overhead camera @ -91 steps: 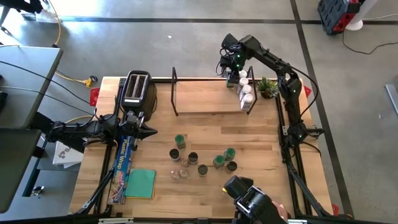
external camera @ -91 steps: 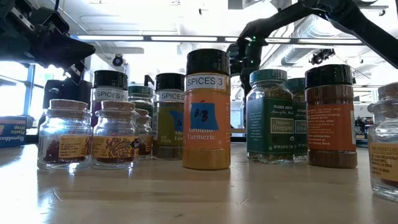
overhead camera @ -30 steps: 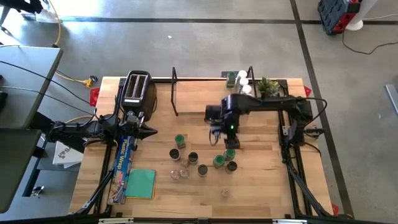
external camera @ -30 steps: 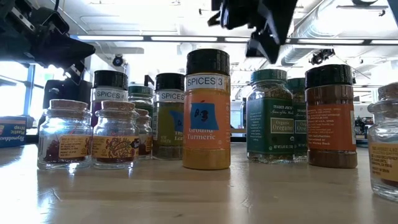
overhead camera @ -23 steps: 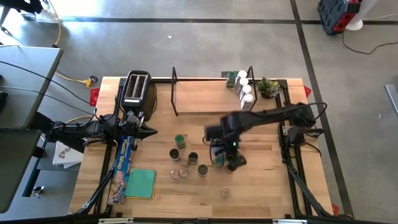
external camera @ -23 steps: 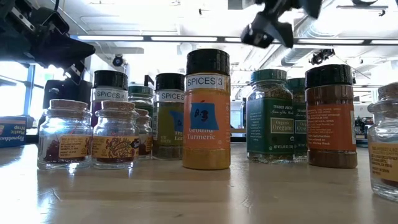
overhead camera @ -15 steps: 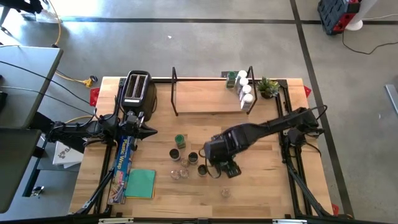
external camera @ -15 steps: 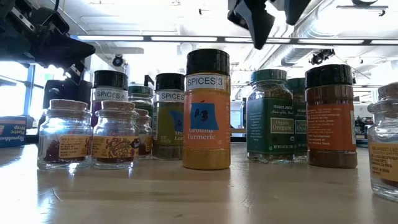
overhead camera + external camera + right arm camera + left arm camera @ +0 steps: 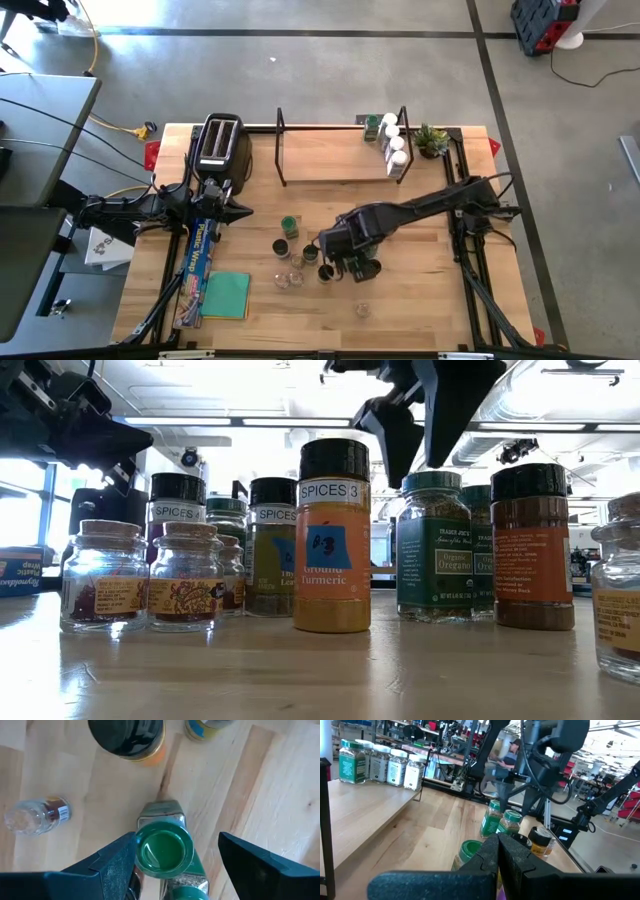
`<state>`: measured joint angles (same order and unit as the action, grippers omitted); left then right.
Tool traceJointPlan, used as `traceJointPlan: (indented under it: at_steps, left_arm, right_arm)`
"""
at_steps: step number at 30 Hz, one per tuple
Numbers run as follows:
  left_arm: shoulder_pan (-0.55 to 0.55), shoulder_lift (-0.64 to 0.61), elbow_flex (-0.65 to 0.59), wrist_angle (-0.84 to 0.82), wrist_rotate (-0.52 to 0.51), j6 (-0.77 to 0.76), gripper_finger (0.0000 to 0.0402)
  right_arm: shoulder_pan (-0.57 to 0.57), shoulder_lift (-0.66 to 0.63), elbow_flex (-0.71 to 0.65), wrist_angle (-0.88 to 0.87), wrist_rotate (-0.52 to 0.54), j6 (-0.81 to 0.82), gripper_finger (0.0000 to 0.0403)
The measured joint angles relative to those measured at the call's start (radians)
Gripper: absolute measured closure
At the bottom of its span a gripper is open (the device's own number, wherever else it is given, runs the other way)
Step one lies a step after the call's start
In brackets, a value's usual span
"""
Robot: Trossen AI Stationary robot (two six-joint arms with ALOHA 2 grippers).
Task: Shelf spices
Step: Put the green seasoning bottle on the shelf and align it with the other green seasoning bottle
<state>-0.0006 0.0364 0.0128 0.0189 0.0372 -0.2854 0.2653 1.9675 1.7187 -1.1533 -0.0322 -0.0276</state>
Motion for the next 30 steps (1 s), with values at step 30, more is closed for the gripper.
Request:
traceJointPlan:
  at_steps: [30]
  left_arm:
    - [0.0,0.0,0.0,0.0,0.0,0.0,0.0401]
  right_arm:
    - [-0.033,0.017,-0.103,0.05,0.012,0.169,0.0218]
